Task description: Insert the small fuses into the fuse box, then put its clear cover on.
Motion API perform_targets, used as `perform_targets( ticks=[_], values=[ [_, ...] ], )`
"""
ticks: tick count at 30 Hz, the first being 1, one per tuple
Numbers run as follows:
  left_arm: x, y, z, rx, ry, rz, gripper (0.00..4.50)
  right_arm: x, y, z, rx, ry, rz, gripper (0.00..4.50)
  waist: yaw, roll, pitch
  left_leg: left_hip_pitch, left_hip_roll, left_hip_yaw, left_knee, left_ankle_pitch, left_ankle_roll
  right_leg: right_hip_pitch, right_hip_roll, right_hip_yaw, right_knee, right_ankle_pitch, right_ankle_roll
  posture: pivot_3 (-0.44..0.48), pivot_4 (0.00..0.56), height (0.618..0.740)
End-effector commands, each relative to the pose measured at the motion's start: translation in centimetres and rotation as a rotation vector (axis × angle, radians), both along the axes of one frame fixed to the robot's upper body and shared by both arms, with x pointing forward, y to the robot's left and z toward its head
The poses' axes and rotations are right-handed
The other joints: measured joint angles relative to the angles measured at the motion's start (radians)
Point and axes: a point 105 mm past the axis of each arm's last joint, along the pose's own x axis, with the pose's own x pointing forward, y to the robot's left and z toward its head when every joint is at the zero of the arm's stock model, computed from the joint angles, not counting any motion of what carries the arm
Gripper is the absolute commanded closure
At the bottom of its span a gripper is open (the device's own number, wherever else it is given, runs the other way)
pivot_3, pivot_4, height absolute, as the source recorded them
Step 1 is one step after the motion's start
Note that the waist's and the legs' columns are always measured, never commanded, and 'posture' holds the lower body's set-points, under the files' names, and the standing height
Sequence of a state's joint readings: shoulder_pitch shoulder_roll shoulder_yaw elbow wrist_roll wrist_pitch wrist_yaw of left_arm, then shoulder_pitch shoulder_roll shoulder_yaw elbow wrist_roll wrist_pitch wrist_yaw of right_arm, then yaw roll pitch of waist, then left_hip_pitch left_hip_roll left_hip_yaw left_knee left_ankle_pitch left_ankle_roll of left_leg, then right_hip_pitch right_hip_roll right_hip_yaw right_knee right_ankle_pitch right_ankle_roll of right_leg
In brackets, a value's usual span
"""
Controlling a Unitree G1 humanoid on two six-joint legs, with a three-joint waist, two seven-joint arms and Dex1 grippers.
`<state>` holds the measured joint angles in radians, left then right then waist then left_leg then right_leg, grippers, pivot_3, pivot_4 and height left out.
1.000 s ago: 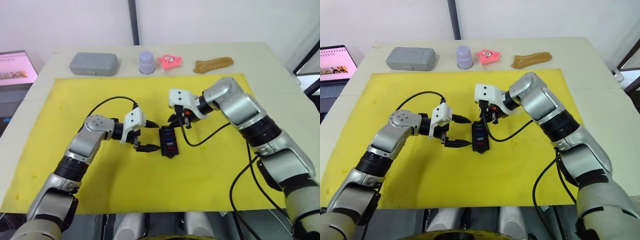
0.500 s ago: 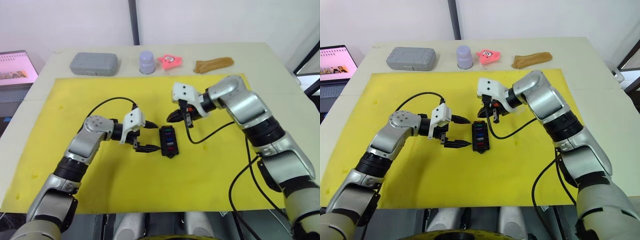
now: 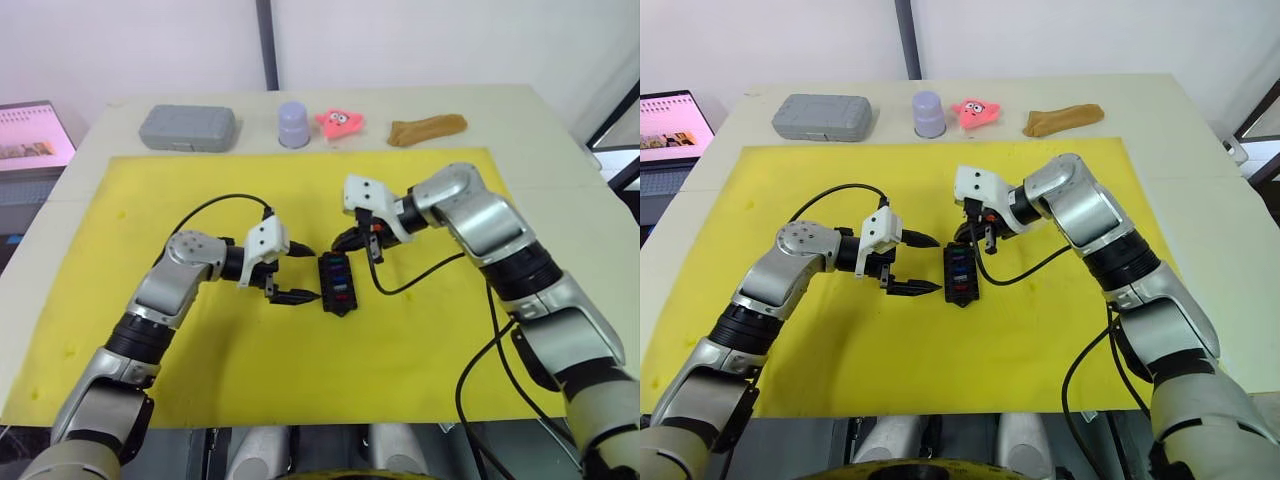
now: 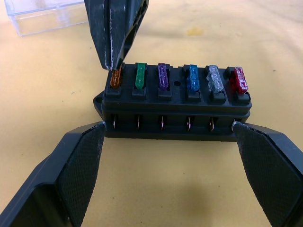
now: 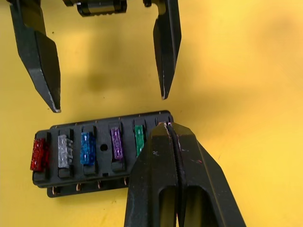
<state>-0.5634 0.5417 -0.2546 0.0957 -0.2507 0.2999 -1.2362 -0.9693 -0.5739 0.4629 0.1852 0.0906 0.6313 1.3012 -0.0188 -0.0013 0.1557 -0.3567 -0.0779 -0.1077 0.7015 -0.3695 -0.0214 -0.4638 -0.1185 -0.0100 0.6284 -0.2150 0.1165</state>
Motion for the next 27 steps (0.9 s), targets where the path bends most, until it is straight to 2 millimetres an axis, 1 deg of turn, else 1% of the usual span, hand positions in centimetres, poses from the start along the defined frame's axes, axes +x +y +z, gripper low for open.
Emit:
perform_targets(
  ticks=[1,8,16,17,22,24,25,27],
  values=[
    [0.1,0.2,1.2,-0.013,-0.041,-0.002,0.00,0.2,-0.1,-0.1,-0.011,-0.022,0.004,4.47,0.000,0.000,0.000,0.000,0.000,0.000,0.000,0.000,0.000,0.000,0.000,0.000,0.000,0.000,0.000,0.000,0.150,0.740],
    [0.0,0.2,1.2,-0.013,-0.042,-0.003,0.00,0.4,-1.0,-1.5,-0.072,-0.017,-0.009,4.47,0.001,0.000,0.000,0.000,0.000,0.000,0.000,0.000,0.000,0.001,0.000,0.000,0.000,0.000,0.000,0.000,0.150,0.740],
    [0.0,0.3,1.3,-0.012,-0.045,-0.005,0.00,0.2,-1.0,-1.3,-0.077,-0.024,0.007,4.47,0.001,0.000,0.000,0.001,0.000,0.000,0.000,0.000,0.000,0.001,0.000,0.000,0.000,0.000,0.000,0.000,0.150,0.740],
    [0.0,0.3,1.3,-0.012,-0.045,-0.005,0.00,0.2,-0.8,-1.0,-0.064,-0.027,0.008,4.47,0.001,0.000,0.000,0.001,0.000,0.000,0.000,0.000,0.000,0.001,0.000,0.000,0.000,0.000,0.000,0.000,0.150,0.740],
    [0.0,0.5,1.4,-0.014,-0.045,-0.002,0.00,-0.2,0.3,2.3,0.069,-0.052,0.032,4.47,0.001,0.000,0.000,0.001,0.000,0.000,0.000,0.000,0.000,0.001,0.000,0.000,0.000,0.000,0.000,0.000,0.150,0.740],
    [-0.1,0.8,1.6,-0.016,-0.045,0.002,0.00,-0.6,0.4,3.5,0.105,-0.064,0.041,4.47,0.000,0.000,0.000,0.000,0.000,0.000,0.000,0.000,0.000,0.000,0.000,0.000,0.000,0.000,0.000,0.000,0.150,0.740],
    [-0.1,0.9,1.6,-0.016,-0.046,0.003,0.00,-0.7,0.3,3.8,0.114,-0.067,0.042,4.47,0.000,0.000,0.000,0.000,0.000,0.000,0.000,0.000,0.000,0.000,0.000,0.000,0.000,0.000,0.000,0.000,0.150,0.740],
    [-0.3,1.6,2.3,-0.025,-0.053,0.018,0.00,-0.8,-0.2,4.7,0.131,-0.107,0.033,4.47,0.000,0.000,0.000,0.000,0.000,0.000,0.000,0.000,0.000,0.000,0.000,0.000,0.000,0.000,0.000,0.000,0.150,0.740]
  ],
)
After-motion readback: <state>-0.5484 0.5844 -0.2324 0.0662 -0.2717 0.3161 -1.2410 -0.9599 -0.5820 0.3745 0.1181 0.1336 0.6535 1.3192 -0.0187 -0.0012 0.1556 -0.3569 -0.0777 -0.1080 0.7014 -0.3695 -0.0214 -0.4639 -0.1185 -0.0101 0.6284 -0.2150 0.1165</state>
